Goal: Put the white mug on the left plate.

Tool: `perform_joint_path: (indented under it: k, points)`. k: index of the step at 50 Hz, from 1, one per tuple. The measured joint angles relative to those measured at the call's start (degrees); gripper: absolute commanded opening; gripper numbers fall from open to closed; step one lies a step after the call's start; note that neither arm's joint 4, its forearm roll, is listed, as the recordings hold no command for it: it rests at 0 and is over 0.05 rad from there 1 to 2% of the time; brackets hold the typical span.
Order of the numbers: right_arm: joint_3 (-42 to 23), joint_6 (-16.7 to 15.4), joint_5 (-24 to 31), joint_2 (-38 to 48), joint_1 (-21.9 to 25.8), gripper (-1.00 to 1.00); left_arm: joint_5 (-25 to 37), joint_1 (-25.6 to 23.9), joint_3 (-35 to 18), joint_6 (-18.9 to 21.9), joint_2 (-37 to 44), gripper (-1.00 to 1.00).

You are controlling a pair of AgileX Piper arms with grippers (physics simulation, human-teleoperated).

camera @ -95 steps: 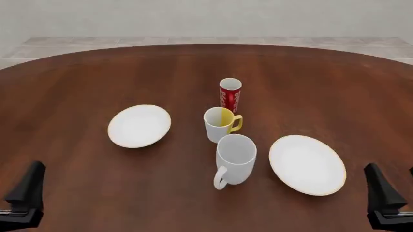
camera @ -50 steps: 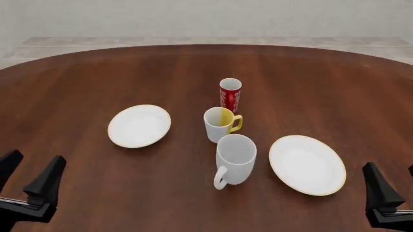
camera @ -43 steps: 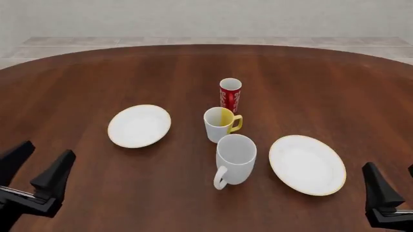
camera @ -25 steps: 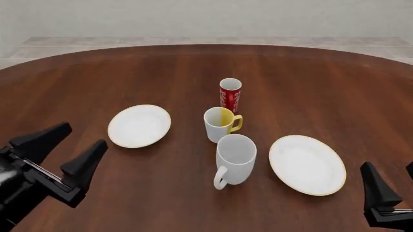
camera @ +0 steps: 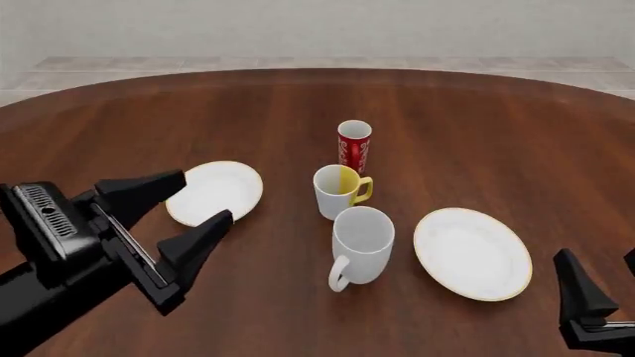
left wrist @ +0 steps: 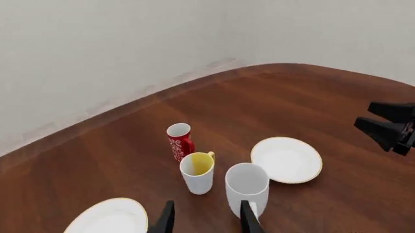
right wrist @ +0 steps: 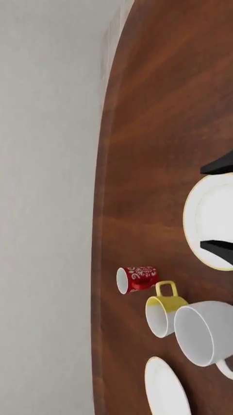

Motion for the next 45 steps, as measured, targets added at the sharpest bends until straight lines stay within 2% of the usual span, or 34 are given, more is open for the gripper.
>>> perform_joint_path:
  k: [18, 45]
  points:
    - [0.03, 0.05, 0.25, -0.31, -0.15, 1.0, -1.95, -6.01, -3.25, -2.53, 8.1, 1.0]
    - [0.02, 0.15, 0.37, -0.51, -0.33, 1.0, -3.04, -7.46, -8.27, -9.28, 23.76, 1.0]
